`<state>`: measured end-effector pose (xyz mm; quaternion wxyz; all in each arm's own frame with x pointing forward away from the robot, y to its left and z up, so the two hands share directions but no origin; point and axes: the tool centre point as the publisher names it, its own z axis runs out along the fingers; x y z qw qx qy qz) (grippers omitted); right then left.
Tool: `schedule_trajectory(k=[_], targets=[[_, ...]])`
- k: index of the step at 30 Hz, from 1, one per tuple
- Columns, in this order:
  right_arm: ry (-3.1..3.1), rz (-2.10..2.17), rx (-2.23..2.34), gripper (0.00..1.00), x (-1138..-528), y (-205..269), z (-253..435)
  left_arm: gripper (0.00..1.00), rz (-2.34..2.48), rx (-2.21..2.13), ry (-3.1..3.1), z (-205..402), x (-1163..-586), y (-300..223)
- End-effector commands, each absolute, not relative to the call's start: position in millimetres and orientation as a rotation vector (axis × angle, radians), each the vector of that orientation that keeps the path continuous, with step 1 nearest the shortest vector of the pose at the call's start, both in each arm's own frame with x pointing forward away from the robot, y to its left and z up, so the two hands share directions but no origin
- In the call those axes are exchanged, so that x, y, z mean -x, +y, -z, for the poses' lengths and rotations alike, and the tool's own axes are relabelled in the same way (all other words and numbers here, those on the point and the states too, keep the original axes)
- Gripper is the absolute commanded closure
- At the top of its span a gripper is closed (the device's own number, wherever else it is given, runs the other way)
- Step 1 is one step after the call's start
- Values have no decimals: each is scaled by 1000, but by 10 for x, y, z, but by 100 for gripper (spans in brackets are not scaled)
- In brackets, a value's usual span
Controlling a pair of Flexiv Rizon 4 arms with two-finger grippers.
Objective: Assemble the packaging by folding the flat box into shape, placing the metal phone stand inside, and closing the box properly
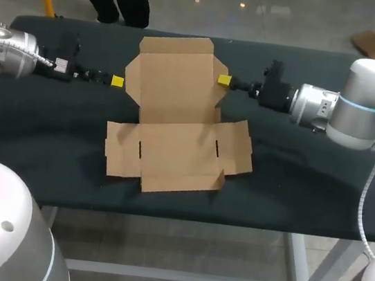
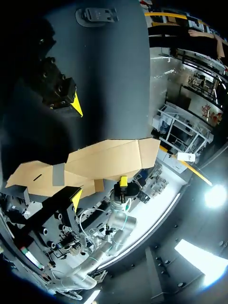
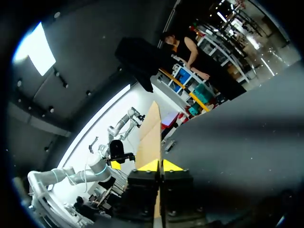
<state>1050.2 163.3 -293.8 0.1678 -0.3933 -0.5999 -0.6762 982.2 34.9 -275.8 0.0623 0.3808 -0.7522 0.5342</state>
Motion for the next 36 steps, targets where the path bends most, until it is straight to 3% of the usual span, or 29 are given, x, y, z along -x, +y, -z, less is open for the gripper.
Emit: schedule_trajectory(k=[1, 11, 17, 21, 30, 36], targets=[[-1686, 2007, 1125, 100, -10504, 1649, 2953, 0, -1647, -1092, -2267, 2826, -9989, 253], [-1670, 2074, 1071, 100, -10504, 1691, 2902, 0, -1689, -958, -2253, 2878, -10133, 53], [-1665, 2098, 1057, 100, -10502, 1713, 2863, 18, -1723, -884, -2239, 2867, -10171, -30], [-1662, 2115, 1051, 100, -10500, 1726, 2839, 36, -1752, -837, -2220, 2858, -10182, -78], [-1658, 2123, 1045, 100, -10509, 1738, 2816, 53, -1780, -763, -2195, 2831, -10207, -194], [-1656, 2133, 1041, 100, -10502, 1738, 2793, 56, -1810, -717, -2174, 2794, -10208, -241]])
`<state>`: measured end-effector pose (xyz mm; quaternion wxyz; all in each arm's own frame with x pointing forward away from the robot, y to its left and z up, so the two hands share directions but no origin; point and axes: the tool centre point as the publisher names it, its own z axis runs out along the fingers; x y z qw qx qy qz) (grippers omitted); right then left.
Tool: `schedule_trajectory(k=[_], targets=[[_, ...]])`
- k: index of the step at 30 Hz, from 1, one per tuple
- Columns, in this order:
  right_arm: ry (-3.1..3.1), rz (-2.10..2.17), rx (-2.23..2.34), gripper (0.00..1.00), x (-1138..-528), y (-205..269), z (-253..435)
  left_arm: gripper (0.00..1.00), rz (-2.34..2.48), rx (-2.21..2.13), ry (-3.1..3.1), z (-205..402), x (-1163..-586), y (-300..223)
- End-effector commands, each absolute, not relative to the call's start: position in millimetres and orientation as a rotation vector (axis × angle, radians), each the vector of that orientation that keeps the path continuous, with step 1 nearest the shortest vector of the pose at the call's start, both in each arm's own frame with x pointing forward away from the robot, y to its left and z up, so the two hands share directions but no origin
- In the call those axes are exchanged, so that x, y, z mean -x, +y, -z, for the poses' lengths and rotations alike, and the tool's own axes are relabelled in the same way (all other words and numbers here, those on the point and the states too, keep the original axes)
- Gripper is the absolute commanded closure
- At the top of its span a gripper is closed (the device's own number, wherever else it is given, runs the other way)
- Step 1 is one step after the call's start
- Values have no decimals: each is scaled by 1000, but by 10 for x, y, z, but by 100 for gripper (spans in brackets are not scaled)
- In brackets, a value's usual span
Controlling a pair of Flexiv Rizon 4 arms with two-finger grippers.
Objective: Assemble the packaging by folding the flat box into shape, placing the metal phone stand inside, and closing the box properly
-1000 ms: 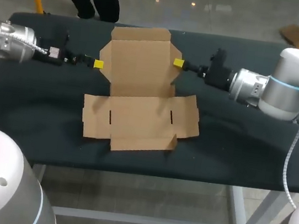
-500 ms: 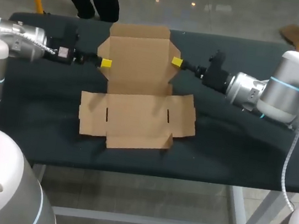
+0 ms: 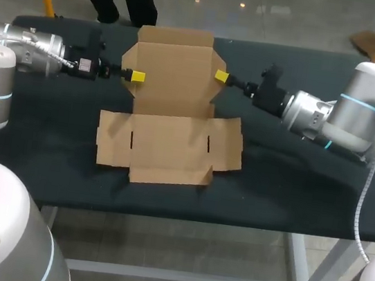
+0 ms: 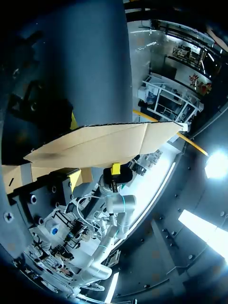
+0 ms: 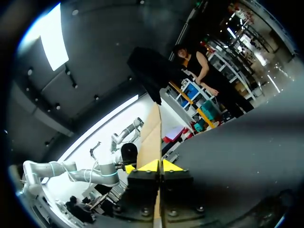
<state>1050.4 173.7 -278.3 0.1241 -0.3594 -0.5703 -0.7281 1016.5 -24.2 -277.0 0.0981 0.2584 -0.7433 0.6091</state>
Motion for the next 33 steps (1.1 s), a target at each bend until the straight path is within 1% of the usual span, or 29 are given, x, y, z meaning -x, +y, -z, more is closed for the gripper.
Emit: schedule_trajectory(k=[1, 4, 7, 10, 16, 19, 21, 29, 32, 33], targets=[[-1656, 2136, 1040, 100, -10502, 1738, 2790, 57, -1816, -704, -2170, 2789, -10208, -251], [-1656, 2142, 1037, 100, -10497, 1740, 2780, 62, -1826, -687, -2166, 2766, -10203, -275], [-1655, 2147, 1037, 100, -10493, 1738, 2774, 63, -1836, -669, -2160, 2751, -10203, -294], [-1654, 2150, 1036, 100, -10493, 1739, 2772, 67, -1838, -652, -2156, 2744, -10211, -336], [-1651, 2159, 1032, 100, -10489, 1743, 2765, 72, -1843, -613, -2146, 2730, -10227, -428], [-1651, 2163, 1031, 100, -10489, 1745, 2762, 79, -1839, -600, -2149, 2728, -10239, -477], [-1651, 2164, 1030, 100, -10490, 1746, 2761, 81, -1837, -595, -2148, 2726, -10248, -500], [-1648, 2174, 1028, 100, -10491, 1745, 2754, 87, -1846, -577, -2136, 2718, -10267, -533], [-1645, 2177, 1027, 100, -10491, 1742, 2752, 93, -1852, -575, -2133, 2713, -10268, -534], [-1645, 2179, 1027, 100, -10490, 1739, 2750, 96, -1853, -573, -2132, 2712, -10269, -535]])
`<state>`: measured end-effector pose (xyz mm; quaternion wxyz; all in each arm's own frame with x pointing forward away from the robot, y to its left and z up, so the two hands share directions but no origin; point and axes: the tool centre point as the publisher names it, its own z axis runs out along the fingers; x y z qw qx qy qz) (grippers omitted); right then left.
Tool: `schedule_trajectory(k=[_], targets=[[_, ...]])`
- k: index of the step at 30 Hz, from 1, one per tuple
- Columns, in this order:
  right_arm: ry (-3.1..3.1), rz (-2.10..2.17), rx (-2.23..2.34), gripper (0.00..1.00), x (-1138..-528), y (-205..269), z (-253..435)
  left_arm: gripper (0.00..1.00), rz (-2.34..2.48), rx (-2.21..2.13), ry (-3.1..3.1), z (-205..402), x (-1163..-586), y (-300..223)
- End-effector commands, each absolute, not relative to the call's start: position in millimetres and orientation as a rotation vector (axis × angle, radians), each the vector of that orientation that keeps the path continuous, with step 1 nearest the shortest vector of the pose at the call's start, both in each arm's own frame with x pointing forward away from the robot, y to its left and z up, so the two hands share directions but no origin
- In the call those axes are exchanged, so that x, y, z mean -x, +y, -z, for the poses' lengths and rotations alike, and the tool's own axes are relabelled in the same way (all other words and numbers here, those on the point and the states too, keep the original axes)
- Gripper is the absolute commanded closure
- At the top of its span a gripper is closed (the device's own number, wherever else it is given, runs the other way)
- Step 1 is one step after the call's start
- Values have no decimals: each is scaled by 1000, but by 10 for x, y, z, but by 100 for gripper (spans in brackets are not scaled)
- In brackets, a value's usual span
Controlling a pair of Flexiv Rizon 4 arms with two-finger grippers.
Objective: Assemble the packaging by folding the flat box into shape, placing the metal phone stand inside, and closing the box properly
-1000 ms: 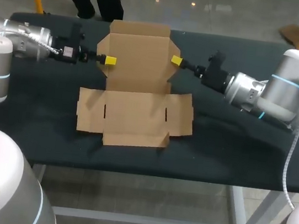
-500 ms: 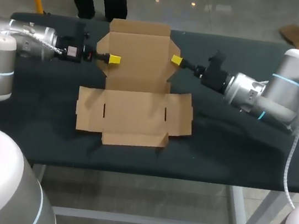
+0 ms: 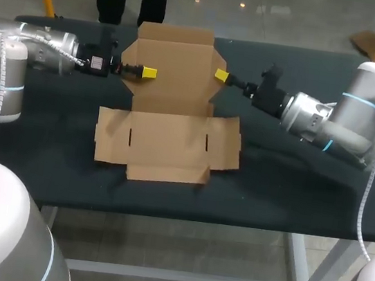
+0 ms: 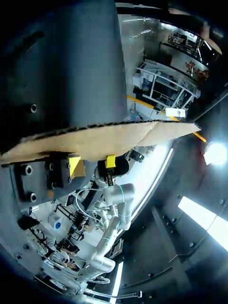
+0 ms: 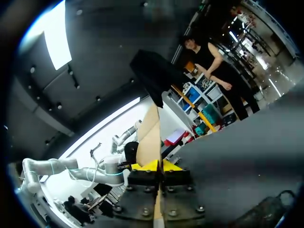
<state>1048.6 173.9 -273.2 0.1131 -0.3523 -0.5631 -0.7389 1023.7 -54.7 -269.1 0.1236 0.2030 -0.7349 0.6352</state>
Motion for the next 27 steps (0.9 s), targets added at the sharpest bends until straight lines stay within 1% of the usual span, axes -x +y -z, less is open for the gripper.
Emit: schedule_trajectory(k=[1, 10, 11, 12, 13, 16, 22, 25, 26, 27], targets=[[-1644, 2180, 1026, 100, -10490, 1737, 2749, 100, -1854, -573, -2132, 2712, -10269, -535], [-1638, 2175, 1023, 100, -10493, 1720, 2740, 100, -1856, -556, -2120, 2714, -10280, -541], [-1640, 2171, 1025, 93, -10494, 1715, 2733, 100, -1856, -554, -2119, 2715, -10284, -540], [-1644, 2167, 1026, 78, -10494, 1709, 2724, 100, -1855, -552, -2119, 2715, -10285, -540], [-1649, 2163, 1026, 68, -10492, 1697, 2708, 100, -1854, -549, -2120, 2713, -10287, -539], [-1675, 2148, 1017, 55, -10480, 1620, 2623, 100, -1848, -542, -2123, 2696, -10296, -535], [-1791, 2130, 1066, 56, -10385, 1441, 2441, 100, -1842, -535, -2130, 2667, -10325, -522], [-1855, 2121, 1111, 60, -10304, 1369, 2391, 100, -1849, -531, -2128, 2650, -10356, -518], [-1869, 2120, 1128, 64, -10274, 1336, 2382, 100, -1855, -525, -2125, 2642, -10368, -519], [-1883, 2116, 1141, 71, -10245, 1304, 2378, 100, -1859, -519, -2122, 2633, -10379, -520]])
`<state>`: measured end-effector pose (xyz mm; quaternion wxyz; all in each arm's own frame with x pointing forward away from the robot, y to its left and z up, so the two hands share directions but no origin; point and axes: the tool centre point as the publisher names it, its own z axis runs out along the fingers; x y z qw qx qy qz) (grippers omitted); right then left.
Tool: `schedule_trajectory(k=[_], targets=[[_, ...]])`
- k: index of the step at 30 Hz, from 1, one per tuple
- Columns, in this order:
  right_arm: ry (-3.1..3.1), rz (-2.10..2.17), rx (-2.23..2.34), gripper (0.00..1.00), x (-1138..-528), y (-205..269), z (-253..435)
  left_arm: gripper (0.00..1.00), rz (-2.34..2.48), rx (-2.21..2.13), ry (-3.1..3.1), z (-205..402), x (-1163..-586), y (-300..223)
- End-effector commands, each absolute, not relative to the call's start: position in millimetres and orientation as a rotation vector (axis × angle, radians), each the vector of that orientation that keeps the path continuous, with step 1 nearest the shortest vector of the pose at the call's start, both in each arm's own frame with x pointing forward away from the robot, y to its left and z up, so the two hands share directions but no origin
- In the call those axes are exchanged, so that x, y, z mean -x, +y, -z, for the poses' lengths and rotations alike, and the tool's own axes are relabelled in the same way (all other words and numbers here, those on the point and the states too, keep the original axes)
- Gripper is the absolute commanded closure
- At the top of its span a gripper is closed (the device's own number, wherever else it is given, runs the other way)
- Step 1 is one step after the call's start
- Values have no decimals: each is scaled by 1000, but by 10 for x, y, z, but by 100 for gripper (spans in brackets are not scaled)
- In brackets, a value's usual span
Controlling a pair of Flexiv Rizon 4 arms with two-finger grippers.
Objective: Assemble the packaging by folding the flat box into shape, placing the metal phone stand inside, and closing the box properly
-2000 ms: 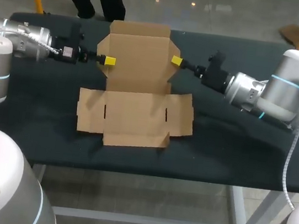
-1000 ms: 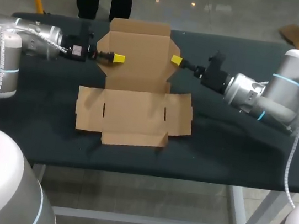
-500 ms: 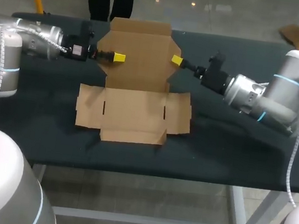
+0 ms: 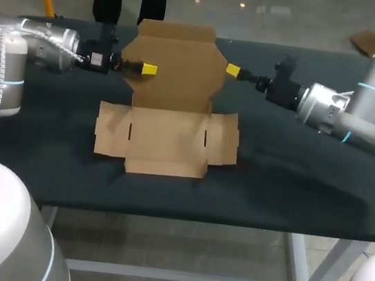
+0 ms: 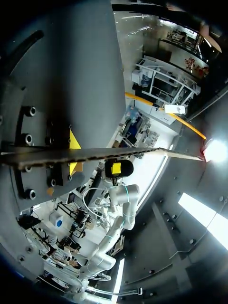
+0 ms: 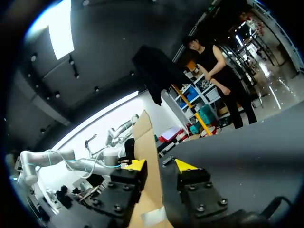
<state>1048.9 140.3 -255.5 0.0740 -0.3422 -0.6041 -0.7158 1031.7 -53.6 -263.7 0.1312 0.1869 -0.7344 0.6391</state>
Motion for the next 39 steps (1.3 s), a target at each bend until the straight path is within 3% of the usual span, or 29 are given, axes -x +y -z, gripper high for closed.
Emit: schedule_trajectory(k=[1, 3, 18, 39], targets=[[-1889, 2114, 1150, 78, -10214, 1268, 2378, 100, -1862, -516, -2121, 2622, -10392, -524], [-1903, 2105, 1164, 100, -10151, 1203, 2382, 100, -1866, -506, -2120, 2599, -10419, -540], [-2139, 2098, 1304, 100, -9513, 832, 2347, 100, -1843, -488, -2214, 2378, -10589, -715], [-2179, 2116, 1252, 100, -9471, 926, 2311, 100, -1853, -462, -2210, 2353, -10570, -716]])
